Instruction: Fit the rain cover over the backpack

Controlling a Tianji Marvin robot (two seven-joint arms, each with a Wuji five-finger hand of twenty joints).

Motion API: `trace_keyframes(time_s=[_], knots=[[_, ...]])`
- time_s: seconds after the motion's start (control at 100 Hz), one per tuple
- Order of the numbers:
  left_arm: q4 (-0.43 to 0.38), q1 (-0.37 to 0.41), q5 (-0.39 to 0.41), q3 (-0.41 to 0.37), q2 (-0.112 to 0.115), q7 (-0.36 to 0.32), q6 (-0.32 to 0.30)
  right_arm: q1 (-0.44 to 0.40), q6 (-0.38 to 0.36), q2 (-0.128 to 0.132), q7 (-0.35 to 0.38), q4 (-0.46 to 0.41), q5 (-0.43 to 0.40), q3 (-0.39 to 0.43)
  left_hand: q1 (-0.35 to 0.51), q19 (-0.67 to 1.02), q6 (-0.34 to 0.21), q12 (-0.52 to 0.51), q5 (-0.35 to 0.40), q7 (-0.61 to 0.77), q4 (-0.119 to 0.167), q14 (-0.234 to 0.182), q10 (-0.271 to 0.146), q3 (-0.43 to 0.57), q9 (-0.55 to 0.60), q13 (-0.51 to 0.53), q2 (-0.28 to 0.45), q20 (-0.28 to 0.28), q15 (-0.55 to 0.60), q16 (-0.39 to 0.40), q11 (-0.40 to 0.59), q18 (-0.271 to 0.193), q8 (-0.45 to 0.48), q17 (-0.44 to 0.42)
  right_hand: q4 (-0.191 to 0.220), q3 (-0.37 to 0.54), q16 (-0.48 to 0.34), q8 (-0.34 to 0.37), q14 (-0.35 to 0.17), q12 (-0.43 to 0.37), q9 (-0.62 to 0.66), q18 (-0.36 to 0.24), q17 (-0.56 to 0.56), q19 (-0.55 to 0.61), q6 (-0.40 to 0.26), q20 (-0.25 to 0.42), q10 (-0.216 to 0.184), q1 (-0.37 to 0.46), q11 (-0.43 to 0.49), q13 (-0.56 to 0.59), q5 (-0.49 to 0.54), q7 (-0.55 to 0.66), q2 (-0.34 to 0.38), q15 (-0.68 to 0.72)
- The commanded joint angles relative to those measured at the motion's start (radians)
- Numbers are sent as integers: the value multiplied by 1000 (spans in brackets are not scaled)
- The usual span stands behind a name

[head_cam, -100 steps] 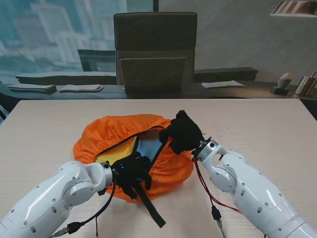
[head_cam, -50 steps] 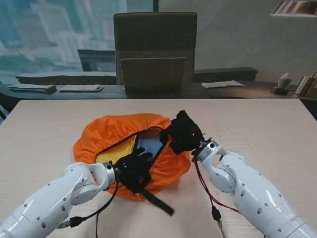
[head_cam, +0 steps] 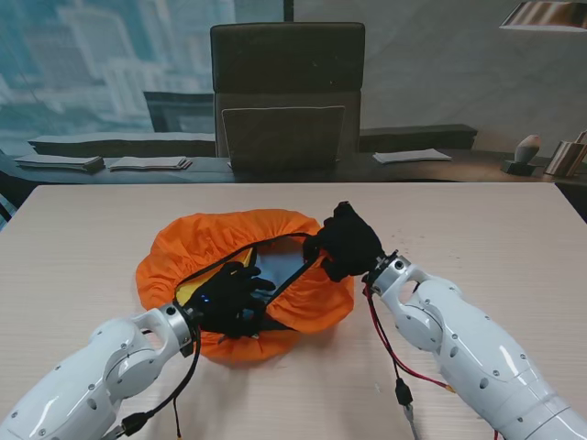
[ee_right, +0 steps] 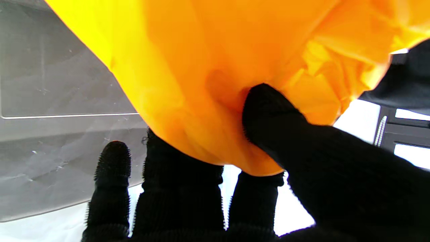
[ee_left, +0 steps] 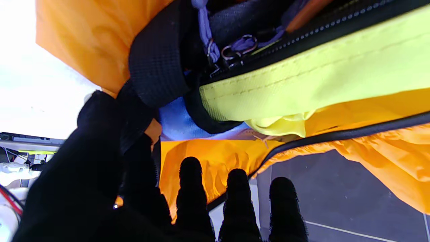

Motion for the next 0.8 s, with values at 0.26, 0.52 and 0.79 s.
trace_keyframes(time_s=[0.26, 0.52, 0.79], knots=[[-54, 69, -53, -75, -27, 72, 51, 51, 23, 2, -8, 77, 8, -35, 134, 160, 205, 19, 40, 97, -7, -1, 59, 97, 99, 97, 120, 73, 65, 28, 60, 6, -162, -14, -4, 67, -4, 14, -17, 12, -1, 14, -3, 19, -11, 6, 65, 16, 14, 27, 54, 75, 2, 18], [-73, 115, -47, -122, -32, 108, 65, 90, 100, -4, -64, 139, 4, -81, 144, 176, 213, 28, 78, 91, -29, 7, 26, 67, 154, 164, 130, 80, 98, 46, 77, 20, -210, 4, -4, 72, -4, 19, -11, 15, -6, 16, -8, 13, -6, 4, 73, 21, 18, 24, 56, 76, -4, 23], [-73, 132, -122, -142, -46, 124, 55, 120, 149, -9, -65, 181, 18, -123, 128, 185, 238, 17, 117, -4, -33, -1, 4, 133, 182, 203, 77, 85, 100, 52, 70, 13, -422, 22, -3, 72, -5, 21, -8, 13, -9, 18, -10, 13, -1, 3, 78, 26, 23, 22, 58, 77, -6, 29]])
